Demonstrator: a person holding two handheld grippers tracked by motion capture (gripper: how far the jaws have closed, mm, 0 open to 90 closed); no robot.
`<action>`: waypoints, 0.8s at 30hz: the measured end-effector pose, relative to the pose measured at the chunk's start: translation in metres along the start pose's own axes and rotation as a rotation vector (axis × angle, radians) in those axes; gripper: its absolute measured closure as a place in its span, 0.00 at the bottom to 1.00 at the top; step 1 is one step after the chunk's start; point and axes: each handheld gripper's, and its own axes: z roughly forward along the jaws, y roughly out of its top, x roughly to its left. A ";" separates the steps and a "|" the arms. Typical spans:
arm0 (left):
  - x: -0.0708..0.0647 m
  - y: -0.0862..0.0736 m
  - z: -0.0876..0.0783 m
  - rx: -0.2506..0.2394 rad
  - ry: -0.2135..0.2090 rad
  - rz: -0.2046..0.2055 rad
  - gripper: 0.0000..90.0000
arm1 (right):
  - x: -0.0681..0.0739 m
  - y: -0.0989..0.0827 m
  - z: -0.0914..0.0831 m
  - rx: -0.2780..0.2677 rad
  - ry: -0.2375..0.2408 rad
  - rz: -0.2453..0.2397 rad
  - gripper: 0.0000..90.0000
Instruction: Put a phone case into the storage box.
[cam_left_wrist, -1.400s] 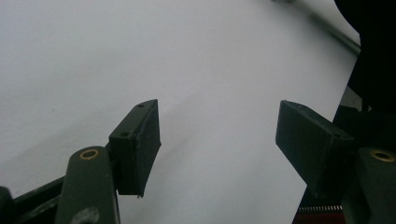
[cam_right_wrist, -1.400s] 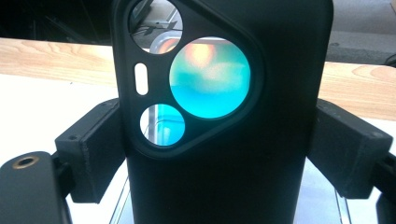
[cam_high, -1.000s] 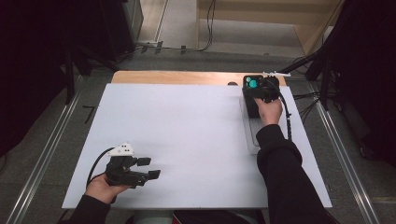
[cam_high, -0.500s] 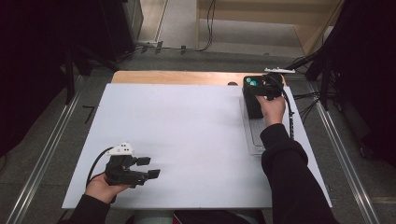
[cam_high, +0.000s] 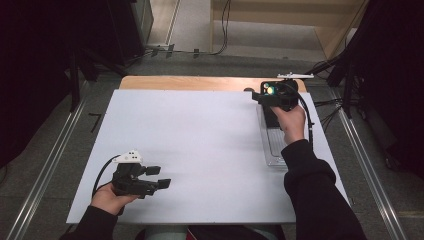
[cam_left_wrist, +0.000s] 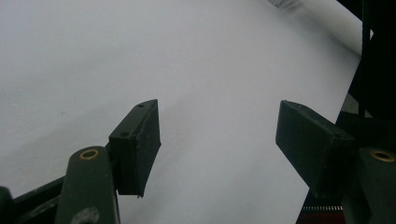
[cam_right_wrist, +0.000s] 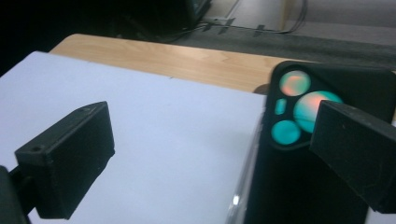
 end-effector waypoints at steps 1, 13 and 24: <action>0.000 0.000 0.000 -0.001 0.001 -0.003 0.35 | 0.003 -0.001 -0.001 0.009 0.013 0.000 0.00; 0.003 0.006 0.002 0.003 -0.009 0.006 0.35 | 0.036 -0.022 -0.013 0.055 0.127 -0.059 0.12; 0.005 0.007 0.002 0.003 -0.014 0.011 0.35 | 0.054 -0.043 -0.032 0.117 0.225 -0.106 0.25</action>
